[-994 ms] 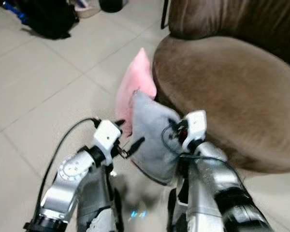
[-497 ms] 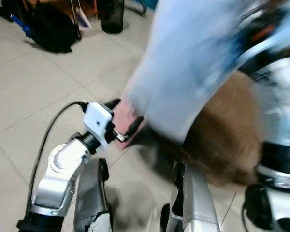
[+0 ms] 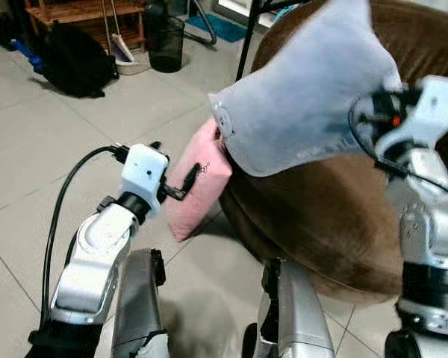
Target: Move the pillow to the sofa from floor
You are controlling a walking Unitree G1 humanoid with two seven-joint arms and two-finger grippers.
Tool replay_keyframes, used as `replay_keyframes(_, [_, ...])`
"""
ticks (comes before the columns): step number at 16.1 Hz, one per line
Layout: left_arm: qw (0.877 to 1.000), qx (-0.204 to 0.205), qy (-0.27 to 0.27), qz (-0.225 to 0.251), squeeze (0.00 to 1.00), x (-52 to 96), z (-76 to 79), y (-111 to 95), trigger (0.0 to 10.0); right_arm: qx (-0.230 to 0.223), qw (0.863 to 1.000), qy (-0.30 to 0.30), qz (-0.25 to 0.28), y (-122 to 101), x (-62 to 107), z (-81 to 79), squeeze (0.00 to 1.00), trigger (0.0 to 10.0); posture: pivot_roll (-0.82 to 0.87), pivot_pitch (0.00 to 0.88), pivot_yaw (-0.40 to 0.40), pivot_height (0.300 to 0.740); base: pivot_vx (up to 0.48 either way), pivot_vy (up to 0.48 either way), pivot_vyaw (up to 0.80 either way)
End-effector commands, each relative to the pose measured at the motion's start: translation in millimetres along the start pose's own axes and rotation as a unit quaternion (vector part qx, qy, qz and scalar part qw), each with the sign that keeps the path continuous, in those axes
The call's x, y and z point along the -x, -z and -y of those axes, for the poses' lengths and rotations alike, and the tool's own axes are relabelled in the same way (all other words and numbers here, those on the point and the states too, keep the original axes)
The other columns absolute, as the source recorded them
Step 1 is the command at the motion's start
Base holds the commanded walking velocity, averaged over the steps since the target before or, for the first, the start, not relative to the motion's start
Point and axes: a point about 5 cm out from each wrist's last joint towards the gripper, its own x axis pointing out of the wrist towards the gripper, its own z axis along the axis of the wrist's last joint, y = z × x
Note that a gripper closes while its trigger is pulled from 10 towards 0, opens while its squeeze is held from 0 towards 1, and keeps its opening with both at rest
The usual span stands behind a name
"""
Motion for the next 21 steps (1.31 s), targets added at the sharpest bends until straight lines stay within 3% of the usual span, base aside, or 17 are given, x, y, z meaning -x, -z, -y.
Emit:
replay_keyframes(1, [1.0,0.002,-0.008,-0.003,0.0,-2.7,-0.4,-1,10.0,0.009,0.999,0.031,-0.014,7,0.8,10.4,0.0,10.0,0.11,0.037,-0.126,0.487,0.0,0.0,0.0])
replay_keyframes(2, [1.0,0.018,-0.017,0.004,0.0,-4.6,-0.6,-3,10.0,0.009,0.999,0.039,-0.015,9,2.2,10.7,0.0,10.0,0.11,0.036,-0.124,0.497,0.0,0.0,0.0])
replay_keyframes(4, [1.0,-0.008,-0.021,-0.002,0.0,-9.9,3.6,-3,10.0,0.004,0.999,0.047,-0.008,7,6.6,10.8,0.0,10.0,0.1,0.026,-0.132,0.517,0.0,0.0,0.0])
replay_keyframes(6, [1.0,-0.006,-0.028,-0.003,0.0,-12.8,6.6,-2,10.0,0.015,0.999,0.038,-0.004,8,10.1,6.8,0.0,10.0,0.1,0.022,-0.136,0.537,0.0,0.0,0.0])
replay_keyframes(17, [0.998,0.002,-0.069,0.0,0.0,-15.5,-2.7,-2,10.0,0.017,1.0,0.014,0.0,14,26.9,-13.8,0.0,10.0,0.1,0.016,-0.14,0.642,0.0,0.0,0.0])
replay_keyframes(21, [0.997,-0.01,-0.072,0.009,0.0,-13.3,-5.4,-6,10.0,0.018,1.0,0.019,-0.002,16,27.3,-11.2,0.0,10.0,0.12,0.019,-0.144,0.687,0.0,0.0,0.0])
